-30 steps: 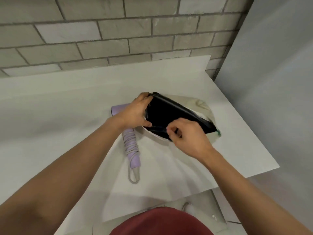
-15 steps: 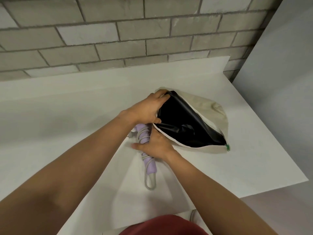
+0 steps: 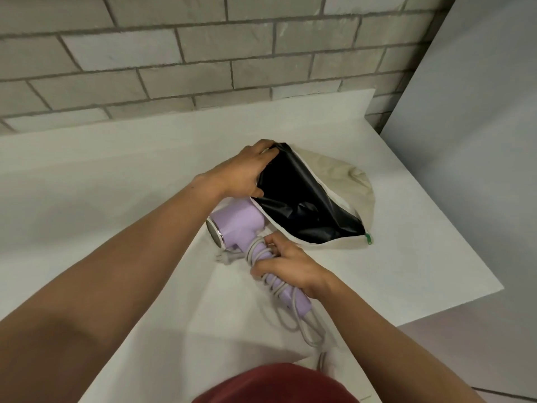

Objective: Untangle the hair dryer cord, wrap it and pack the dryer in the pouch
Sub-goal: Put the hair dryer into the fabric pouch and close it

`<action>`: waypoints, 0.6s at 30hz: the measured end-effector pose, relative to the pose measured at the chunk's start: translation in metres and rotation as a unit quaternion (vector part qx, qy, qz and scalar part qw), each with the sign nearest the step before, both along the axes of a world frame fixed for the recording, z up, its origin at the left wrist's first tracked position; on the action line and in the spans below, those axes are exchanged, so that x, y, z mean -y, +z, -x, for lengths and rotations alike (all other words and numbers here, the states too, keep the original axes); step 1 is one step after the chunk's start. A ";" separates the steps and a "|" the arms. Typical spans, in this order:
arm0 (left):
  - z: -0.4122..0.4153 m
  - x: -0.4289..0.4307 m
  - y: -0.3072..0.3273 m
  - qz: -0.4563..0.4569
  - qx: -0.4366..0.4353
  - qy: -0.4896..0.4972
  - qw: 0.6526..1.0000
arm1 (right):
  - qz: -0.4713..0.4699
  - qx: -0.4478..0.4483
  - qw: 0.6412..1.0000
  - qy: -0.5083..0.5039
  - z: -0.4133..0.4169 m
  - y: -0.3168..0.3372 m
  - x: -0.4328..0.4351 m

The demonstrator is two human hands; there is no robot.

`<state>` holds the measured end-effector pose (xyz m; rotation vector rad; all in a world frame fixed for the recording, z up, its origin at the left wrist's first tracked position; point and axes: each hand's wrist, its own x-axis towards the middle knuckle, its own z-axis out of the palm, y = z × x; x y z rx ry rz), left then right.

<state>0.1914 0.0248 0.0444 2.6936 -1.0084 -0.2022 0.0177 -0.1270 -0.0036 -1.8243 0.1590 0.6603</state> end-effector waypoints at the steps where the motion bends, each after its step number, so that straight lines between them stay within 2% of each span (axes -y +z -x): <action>1: 0.000 -0.001 -0.001 0.002 -0.001 0.004 1.000 | -0.003 -0.009 1.000 0.002 0.004 0.001 0.004; 7: 0.001 -0.019 -0.014 0.026 -0.013 0.034 0.999 | 0.003 -0.013 1.000 0.027 0.033 0.021 0.043; 13: 0.018 -0.020 -0.020 0.054 0.036 0.013 0.998 | -0.113 -0.017 0.993 0.007 0.040 0.048 0.079; 18: 0.038 -0.016 -0.015 0.096 0.061 0.004 0.993 | -0.144 -0.038 0.988 -0.036 0.026 0.049 0.087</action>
